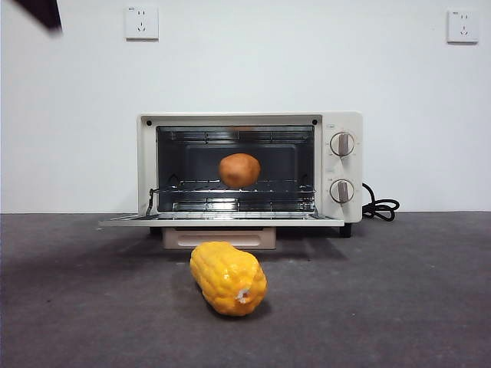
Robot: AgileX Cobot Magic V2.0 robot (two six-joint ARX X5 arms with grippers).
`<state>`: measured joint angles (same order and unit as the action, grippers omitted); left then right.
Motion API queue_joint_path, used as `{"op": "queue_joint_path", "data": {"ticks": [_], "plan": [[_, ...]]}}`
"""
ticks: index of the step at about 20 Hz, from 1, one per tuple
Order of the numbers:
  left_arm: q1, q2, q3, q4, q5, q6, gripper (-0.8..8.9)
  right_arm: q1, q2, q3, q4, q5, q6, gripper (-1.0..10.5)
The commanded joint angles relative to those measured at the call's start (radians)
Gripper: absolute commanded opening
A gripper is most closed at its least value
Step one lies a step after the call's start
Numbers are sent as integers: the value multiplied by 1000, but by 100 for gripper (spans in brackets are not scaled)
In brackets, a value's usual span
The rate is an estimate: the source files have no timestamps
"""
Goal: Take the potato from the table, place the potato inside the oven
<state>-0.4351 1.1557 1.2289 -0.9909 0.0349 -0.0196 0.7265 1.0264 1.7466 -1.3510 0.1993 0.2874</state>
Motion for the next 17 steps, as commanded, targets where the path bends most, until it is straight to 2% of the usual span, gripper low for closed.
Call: {"op": "queue_joint_path", "data": {"ticks": [1,3,7,12,17], "plan": [[59,15,-146,121,105,-58,-6,2,-39,0,-27,3,2,26],[127,42,-231,221,206,-96,-6,2,-83,0,-26,1,7,23],[282,158,-246,346,373,-198,-6,2,-146,0,-26,-1,8,23],[356,308,-246,372,402,-244,-6,2,-174,0,-26,-1,8,24],[367,415,-246,465,498,-332,-6,2,-173,0,-26,-1,8,24]]}}
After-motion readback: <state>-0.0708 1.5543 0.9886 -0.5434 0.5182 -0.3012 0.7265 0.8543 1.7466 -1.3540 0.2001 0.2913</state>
